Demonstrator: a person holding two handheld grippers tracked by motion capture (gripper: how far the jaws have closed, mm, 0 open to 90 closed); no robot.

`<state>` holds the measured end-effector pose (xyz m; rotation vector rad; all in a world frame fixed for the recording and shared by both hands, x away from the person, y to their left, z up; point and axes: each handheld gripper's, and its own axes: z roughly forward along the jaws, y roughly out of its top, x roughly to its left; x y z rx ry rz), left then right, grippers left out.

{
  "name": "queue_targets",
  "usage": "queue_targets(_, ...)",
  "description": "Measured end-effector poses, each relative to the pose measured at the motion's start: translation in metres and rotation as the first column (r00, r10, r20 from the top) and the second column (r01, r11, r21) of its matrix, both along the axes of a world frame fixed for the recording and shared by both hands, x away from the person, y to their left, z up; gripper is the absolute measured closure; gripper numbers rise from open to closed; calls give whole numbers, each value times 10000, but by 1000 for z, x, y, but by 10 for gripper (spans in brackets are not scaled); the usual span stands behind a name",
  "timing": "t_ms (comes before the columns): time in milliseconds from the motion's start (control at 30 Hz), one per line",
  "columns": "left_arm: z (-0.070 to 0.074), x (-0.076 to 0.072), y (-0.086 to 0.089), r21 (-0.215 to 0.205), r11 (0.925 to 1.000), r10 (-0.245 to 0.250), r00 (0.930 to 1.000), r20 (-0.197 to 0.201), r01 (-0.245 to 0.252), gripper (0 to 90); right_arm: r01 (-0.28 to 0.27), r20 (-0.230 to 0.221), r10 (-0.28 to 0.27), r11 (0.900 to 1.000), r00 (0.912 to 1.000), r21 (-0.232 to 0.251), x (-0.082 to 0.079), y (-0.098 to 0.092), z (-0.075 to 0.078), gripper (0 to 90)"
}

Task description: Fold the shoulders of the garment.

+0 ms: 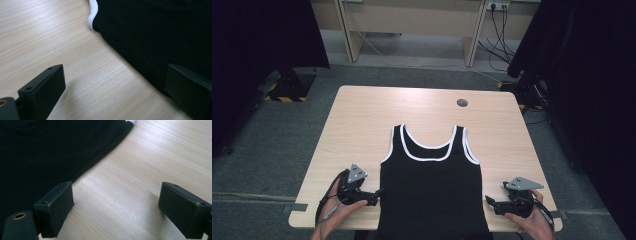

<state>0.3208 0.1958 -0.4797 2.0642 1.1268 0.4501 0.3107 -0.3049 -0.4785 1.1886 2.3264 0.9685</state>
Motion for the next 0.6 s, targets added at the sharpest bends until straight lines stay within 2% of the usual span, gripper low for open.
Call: queue_targets(600, 8, 11, -6, -42, 9999, -145, 9998, 114, 146, 29, 18, -18, -18, 10000, 10000, 10, 0, 1, 0, 132)
